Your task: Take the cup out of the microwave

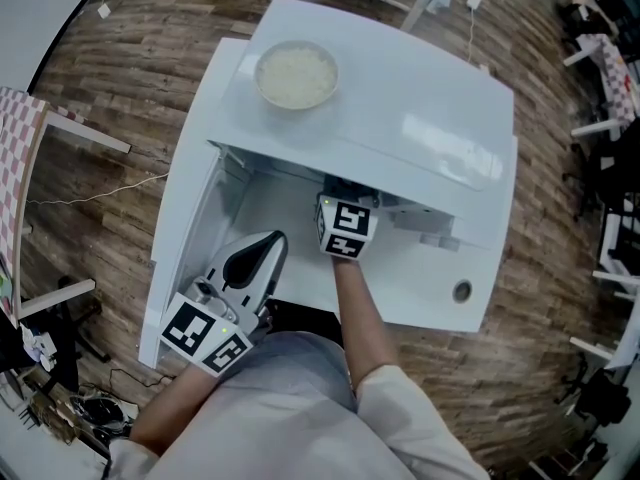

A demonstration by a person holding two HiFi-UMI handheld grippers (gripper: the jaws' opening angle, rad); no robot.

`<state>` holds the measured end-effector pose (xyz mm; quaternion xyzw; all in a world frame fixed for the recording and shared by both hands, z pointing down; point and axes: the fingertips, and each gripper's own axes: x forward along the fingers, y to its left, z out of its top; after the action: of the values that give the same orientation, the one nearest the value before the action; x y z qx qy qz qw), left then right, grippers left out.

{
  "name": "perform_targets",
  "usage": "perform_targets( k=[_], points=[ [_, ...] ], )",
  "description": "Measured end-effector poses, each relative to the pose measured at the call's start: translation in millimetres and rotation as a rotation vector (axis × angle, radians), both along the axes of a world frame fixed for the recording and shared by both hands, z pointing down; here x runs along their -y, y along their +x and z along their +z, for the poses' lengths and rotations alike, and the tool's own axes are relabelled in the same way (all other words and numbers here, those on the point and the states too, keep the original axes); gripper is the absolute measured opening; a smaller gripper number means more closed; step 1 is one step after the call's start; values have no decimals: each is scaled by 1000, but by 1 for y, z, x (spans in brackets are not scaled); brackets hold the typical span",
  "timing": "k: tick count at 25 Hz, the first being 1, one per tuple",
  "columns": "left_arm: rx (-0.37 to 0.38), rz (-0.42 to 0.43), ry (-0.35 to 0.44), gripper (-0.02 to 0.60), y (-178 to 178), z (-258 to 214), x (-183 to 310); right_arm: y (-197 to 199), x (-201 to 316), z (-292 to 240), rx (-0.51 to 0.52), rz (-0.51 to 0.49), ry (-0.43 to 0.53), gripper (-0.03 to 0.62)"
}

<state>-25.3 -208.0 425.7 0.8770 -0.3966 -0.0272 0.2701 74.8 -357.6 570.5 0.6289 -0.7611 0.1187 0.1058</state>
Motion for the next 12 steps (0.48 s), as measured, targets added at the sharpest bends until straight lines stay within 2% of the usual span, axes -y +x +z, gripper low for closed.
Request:
perform_targets(
  k=[7, 12],
  points=[
    [7, -16, 4, 10, -8, 0, -2, -1, -7, -12, -37, 10, 38, 74],
    [3, -22, 10, 11, -11, -3, -5, -3, -22, -18, -25, 0, 55, 71]
  ],
)
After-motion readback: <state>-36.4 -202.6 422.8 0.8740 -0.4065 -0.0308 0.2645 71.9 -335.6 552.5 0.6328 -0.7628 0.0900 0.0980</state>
